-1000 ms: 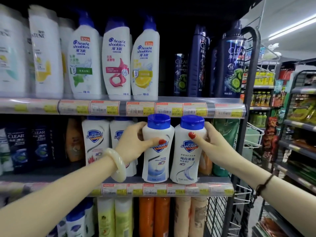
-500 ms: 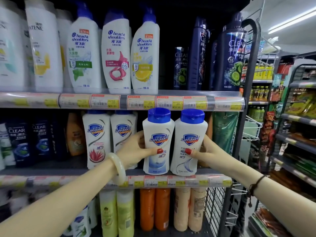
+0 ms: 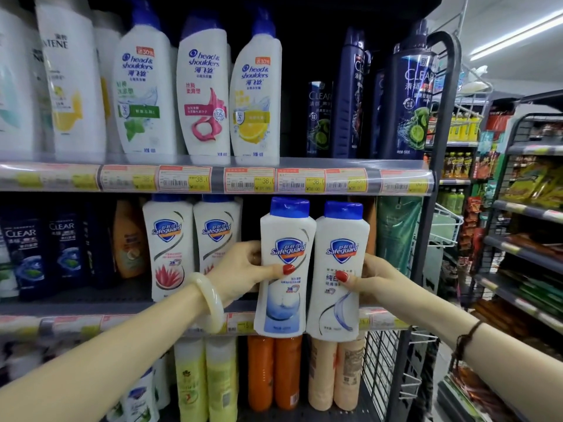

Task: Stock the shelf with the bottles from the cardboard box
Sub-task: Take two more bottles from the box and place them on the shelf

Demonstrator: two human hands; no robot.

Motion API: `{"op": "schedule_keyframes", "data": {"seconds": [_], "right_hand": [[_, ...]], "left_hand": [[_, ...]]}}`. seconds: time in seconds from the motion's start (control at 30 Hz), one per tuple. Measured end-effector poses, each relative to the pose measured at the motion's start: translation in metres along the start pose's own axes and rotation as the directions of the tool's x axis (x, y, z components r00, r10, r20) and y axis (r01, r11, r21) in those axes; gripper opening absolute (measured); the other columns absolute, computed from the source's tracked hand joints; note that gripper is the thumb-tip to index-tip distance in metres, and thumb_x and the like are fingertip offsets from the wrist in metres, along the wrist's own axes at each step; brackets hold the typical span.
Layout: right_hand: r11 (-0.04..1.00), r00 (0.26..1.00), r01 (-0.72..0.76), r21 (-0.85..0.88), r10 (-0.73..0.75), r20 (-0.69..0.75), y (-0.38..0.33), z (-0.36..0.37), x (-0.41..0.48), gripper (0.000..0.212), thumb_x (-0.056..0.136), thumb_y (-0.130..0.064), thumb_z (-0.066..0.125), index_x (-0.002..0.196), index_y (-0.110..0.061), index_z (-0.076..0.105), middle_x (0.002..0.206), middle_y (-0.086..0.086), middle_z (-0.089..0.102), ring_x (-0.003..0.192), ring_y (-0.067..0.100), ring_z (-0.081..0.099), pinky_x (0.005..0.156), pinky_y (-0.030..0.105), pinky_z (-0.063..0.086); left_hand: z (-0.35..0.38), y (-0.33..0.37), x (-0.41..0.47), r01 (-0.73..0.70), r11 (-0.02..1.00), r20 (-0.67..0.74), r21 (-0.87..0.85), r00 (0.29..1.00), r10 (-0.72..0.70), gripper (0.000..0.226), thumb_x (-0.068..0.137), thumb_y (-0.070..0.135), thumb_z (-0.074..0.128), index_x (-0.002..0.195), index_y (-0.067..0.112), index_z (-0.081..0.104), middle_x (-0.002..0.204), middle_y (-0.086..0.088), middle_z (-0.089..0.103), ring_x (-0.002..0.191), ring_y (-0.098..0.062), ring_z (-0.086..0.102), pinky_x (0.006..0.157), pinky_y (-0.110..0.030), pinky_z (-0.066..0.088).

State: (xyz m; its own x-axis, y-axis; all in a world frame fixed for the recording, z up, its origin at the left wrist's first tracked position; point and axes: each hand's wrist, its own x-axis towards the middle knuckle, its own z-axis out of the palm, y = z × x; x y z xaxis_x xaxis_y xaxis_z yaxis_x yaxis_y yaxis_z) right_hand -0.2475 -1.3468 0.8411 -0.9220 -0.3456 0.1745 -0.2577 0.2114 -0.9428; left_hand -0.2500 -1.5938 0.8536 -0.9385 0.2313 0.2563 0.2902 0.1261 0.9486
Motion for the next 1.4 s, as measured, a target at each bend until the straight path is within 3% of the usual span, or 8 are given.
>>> {"op": "schedule_keyframes", "data": {"seconds": [0.1, 0.27, 0.4, 0.57, 0.8, 1.0, 1.17, 1.4], "right_hand": [[0.999, 0.999, -0.035, 0.006, 0.035, -0.029, 0.004, -0.001, 0.006, 0.036, 0.082, -0.022, 0.065, 0.116, -0.012, 0.059, 0.108, 0.005, 0.073, 0.098, 0.023, 0.071, 0.085, 0.044, 0.056], [0.998, 0.996, -0.017, 0.052, 0.022, -0.092, -0.011, -0.003, 0.024, 0.020, 0.088, -0.012, 0.061, 0.108, -0.010, 0.062, 0.096, 0.002, 0.075, 0.078, 0.011, 0.073, 0.058, 0.020, 0.055], [0.998, 0.991, 0.014, 0.054, -0.007, -0.131, -0.019, -0.008, 0.042, 0.016, 0.088, -0.012, 0.061, 0.102, -0.017, 0.063, 0.100, 0.001, 0.074, 0.084, 0.012, 0.072, 0.068, 0.024, 0.057], [0.997, 0.989, 0.040, 0.063, -0.031, -0.142, -0.016, -0.009, 0.055, 0.022, 0.088, -0.008, 0.060, 0.110, -0.014, 0.057, 0.102, 0.002, 0.070, 0.086, 0.010, 0.069, 0.061, 0.017, 0.055], [0.989, 0.988, 0.044, 0.138, -0.023, -0.151, 0.013, -0.005, 0.066, 0.031, 0.086, -0.007, 0.061, 0.116, -0.014, 0.056, 0.116, 0.010, 0.068, 0.101, 0.023, 0.068, 0.084, 0.037, 0.058], [0.994, 0.980, 0.003, 0.112, 0.019, -0.196, 0.019, 0.000, 0.065, 0.044, 0.084, -0.014, 0.066, 0.123, -0.013, 0.049, 0.113, 0.004, 0.068, 0.098, 0.017, 0.068, 0.078, 0.032, 0.058], [0.998, 0.926, 0.044, -0.044, -0.057, -0.372, 0.023, 0.017, 0.058, 0.034, 0.083, -0.015, 0.068, 0.107, -0.017, 0.045, 0.090, -0.018, 0.058, 0.087, 0.007, 0.060, 0.075, 0.025, 0.052], [0.998, 0.920, 0.056, -0.033, -0.064, -0.387, 0.029, 0.018, 0.066, 0.028, 0.087, -0.017, 0.063, 0.112, -0.022, 0.050, 0.107, -0.004, 0.062, 0.102, 0.016, 0.058, 0.097, 0.037, 0.048]], "left_hand": [[0.002, -0.001, 0.005, 0.056, 0.998, -0.010, -0.035, 0.998, -0.057, 0.020, 0.077, 0.006, 0.069, 0.094, 0.015, 0.065, 0.102, -0.008, 0.072, 0.093, -0.023, 0.070, 0.081, -0.042, 0.057], [-0.003, 0.003, 0.020, 0.125, 0.992, -0.015, -0.030, 0.992, -0.126, 0.023, 0.077, 0.009, 0.070, 0.099, 0.010, 0.066, 0.100, -0.010, 0.073, 0.097, -0.027, 0.069, 0.086, -0.050, 0.054], [-0.004, 0.009, 0.034, 0.114, 0.987, -0.036, -0.116, 0.992, -0.119, 0.017, 0.080, 0.007, 0.067, 0.097, 0.011, 0.065, 0.098, -0.007, 0.072, 0.093, -0.022, 0.068, 0.079, -0.041, 0.055], [-0.003, 0.008, 0.052, 0.068, 0.979, -0.060, -0.195, 0.995, -0.081, 0.023, 0.080, -0.001, 0.065, 0.101, 0.009, 0.062, 0.102, -0.008, 0.070, 0.092, -0.019, 0.067, 0.074, -0.030, 0.057], [0.002, -0.012, 0.058, 0.095, 0.963, -0.071, -0.250, 0.991, -0.116, 0.038, 0.081, -0.002, 0.064, 0.118, 0.002, 0.055, 0.108, -0.011, 0.067, 0.095, -0.019, 0.065, 0.078, -0.030, 0.054], [0.006, -0.023, 0.055, 0.117, 0.985, -0.137, -0.125, 0.982, -0.134, 0.035, 0.075, 0.011, 0.073, 0.103, 0.024, 0.057, 0.112, -0.006, 0.066, 0.105, -0.024, 0.063, 0.088, -0.045, 0.052], [0.023, -0.036, 0.049, 0.060, 0.981, -0.380, 0.184, 0.925, 0.015, 0.051, 0.066, 0.021, 0.082, 0.104, 0.017, 0.049, 0.100, 0.004, 0.062, 0.094, -0.015, 0.060, 0.085, -0.034, 0.051], [0.023, -0.047, 0.057, -0.006, 0.996, -0.379, 0.086, 0.925, 0.038, 0.052, 0.071, 0.017, 0.078, 0.117, 0.012, 0.053, 0.115, -0.005, 0.067, 0.105, -0.019, 0.063, 0.095, -0.039, 0.050]]}}
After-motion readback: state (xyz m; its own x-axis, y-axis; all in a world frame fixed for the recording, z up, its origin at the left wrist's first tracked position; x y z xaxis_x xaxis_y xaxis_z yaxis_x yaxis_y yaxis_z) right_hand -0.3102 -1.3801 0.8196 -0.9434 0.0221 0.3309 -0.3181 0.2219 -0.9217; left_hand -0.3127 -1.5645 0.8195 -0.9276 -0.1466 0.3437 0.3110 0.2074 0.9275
